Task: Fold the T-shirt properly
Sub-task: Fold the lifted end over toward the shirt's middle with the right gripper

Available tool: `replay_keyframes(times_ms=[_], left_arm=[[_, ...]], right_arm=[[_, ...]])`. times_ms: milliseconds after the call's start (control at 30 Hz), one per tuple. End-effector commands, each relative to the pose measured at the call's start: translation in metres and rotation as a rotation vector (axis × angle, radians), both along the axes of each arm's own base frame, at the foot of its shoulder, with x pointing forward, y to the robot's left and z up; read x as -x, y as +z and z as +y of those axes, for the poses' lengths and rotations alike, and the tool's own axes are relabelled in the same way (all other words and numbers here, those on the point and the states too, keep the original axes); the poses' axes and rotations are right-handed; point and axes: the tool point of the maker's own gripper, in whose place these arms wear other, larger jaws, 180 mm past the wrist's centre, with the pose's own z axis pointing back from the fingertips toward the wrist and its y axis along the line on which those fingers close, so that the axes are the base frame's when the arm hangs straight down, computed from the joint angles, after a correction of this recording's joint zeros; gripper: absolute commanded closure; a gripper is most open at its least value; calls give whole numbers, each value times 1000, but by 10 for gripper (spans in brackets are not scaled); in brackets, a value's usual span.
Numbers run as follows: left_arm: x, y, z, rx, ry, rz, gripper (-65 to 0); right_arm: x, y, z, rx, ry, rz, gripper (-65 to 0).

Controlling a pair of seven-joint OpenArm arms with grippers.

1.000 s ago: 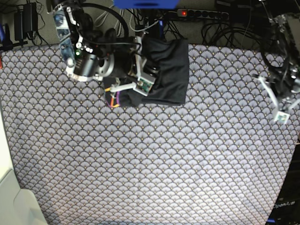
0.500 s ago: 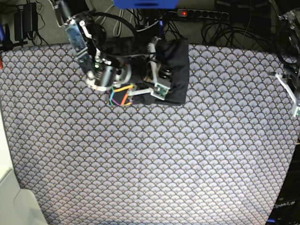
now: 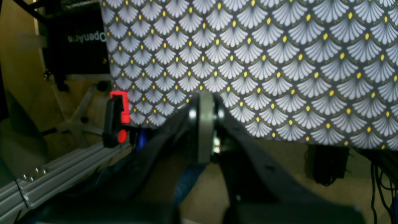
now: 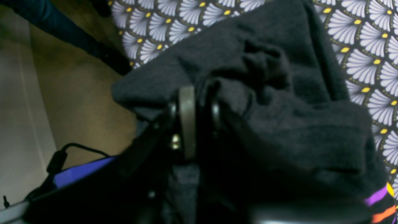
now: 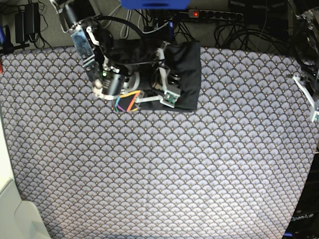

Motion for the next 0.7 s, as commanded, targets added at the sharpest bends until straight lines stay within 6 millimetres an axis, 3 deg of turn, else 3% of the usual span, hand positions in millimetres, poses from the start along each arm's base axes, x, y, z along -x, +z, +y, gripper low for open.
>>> replay_keyframes(times_ms=[0, 100, 200, 400, 567, 667], left_arm=[[-6, 13, 5, -31, -7, -33, -3], [-6, 13, 5, -31, -7, -33, -3], [-6, 13, 6, -32, -8, -31, -3], [-4, 11, 7, -34, -3, -24, -3], [-4, 10, 7, -33, -2, -21, -3], [-4, 10, 7, -33, -2, -21, -3]], right_arm=[[-6, 14, 9, -52, 0, -27, -133], [-6, 16, 10, -60, 1, -26, -243], [-6, 21, 17, -81, 1, -33, -300], [-9, 44, 34, -100, 71, -113, -306], [-22, 58, 20, -70, 81, -198, -303], [-31, 55, 5, -26, 77, -219, -259]])
